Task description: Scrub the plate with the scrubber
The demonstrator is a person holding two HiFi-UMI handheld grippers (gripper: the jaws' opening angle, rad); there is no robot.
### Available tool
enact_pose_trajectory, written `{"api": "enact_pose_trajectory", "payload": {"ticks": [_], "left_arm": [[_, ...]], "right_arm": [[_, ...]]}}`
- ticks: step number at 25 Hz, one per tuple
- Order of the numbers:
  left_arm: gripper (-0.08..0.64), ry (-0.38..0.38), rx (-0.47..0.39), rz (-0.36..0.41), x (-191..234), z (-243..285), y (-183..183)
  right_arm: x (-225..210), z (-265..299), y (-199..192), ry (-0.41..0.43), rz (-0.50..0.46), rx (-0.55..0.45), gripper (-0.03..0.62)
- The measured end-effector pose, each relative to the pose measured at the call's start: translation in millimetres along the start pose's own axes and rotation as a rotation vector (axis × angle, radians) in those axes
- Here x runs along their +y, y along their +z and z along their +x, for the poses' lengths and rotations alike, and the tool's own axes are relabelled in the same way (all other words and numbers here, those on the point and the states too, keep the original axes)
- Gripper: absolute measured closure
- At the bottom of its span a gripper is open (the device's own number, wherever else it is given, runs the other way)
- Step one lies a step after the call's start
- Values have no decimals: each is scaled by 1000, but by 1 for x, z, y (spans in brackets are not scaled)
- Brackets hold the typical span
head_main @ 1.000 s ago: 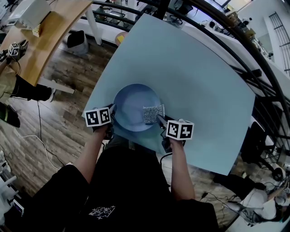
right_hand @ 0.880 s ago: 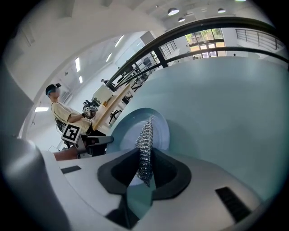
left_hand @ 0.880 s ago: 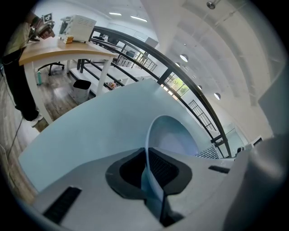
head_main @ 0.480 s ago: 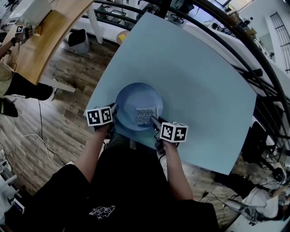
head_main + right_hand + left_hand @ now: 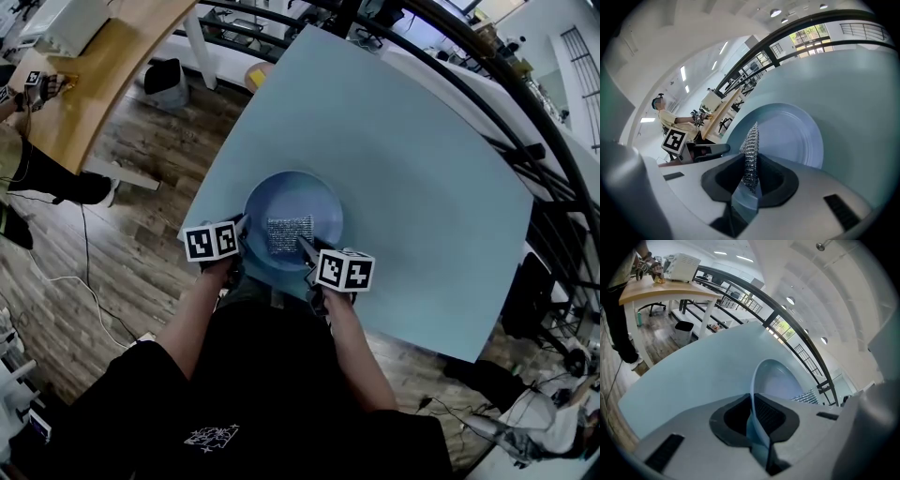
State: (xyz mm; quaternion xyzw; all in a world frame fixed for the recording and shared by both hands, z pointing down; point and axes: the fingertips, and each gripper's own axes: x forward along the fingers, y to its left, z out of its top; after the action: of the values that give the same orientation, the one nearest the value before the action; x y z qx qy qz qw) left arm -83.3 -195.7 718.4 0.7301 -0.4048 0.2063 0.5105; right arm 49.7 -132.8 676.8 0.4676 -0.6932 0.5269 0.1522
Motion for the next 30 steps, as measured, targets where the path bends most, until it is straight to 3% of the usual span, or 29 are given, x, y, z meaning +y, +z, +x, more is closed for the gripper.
{"api": "enact_pose_trajectory", "payload": {"ticks": [14,30], "left_arm": [[526,-24,19,10,-3,0,-2],[526,-29,32,12,-2,2,0]], "right_arm": [[10,31,38,-15,-30,-35,512],[-40,2,68,-122,55,-132,512]]}}
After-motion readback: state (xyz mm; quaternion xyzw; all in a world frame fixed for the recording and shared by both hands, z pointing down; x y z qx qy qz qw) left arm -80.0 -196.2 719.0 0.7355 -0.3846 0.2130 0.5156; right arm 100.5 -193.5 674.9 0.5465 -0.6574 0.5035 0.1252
